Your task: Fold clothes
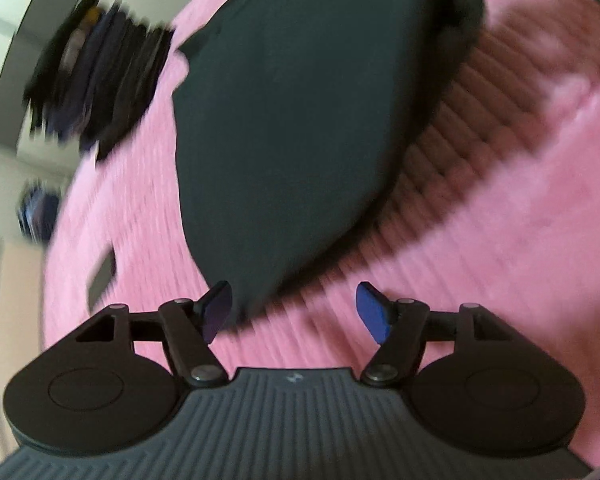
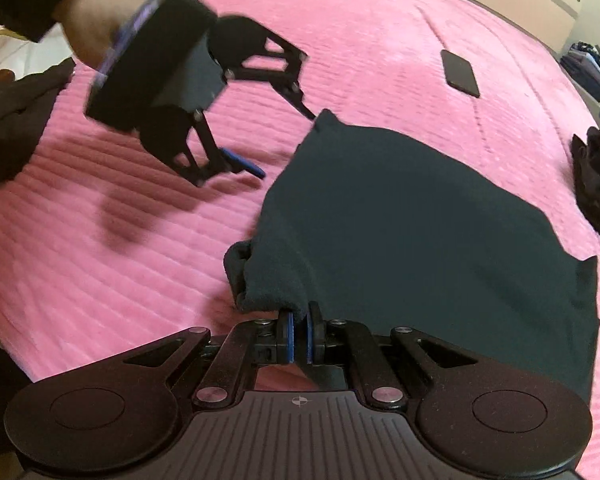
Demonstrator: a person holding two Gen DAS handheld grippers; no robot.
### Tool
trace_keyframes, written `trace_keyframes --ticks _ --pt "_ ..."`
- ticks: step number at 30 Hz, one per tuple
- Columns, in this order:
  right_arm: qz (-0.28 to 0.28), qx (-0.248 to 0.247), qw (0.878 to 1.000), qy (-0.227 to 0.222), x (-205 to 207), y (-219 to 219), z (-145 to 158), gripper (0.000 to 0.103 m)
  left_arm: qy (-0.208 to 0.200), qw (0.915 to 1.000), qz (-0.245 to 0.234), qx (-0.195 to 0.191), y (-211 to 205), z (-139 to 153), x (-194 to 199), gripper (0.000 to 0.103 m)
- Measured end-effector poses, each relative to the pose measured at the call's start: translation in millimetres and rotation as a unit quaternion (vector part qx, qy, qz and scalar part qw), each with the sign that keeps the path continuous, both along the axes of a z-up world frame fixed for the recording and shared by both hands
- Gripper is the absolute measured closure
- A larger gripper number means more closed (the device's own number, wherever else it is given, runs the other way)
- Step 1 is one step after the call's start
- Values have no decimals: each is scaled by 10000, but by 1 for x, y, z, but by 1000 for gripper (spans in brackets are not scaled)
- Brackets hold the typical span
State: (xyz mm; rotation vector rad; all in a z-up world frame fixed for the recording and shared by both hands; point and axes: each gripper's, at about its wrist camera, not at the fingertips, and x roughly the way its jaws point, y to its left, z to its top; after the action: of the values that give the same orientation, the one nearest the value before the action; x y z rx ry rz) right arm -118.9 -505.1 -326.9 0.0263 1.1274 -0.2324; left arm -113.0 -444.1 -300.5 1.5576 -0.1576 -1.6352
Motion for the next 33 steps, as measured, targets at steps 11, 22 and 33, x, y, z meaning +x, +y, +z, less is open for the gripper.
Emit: trace_keyframes --ticks 11,22,33 --pt "-727 152 9966 -364 -24 -14 41 99 -131 9963 -827 203 -33 -5 1 94" --pt "-2377 398 9623 -1264 -91 -64 113 99 -33 9924 -1222 -108 -153 132 -2 95" --pt "-4209 1493 8736 -1934 -241 -239 70 99 -438 9771 -1872 910 -343 50 -1 95"
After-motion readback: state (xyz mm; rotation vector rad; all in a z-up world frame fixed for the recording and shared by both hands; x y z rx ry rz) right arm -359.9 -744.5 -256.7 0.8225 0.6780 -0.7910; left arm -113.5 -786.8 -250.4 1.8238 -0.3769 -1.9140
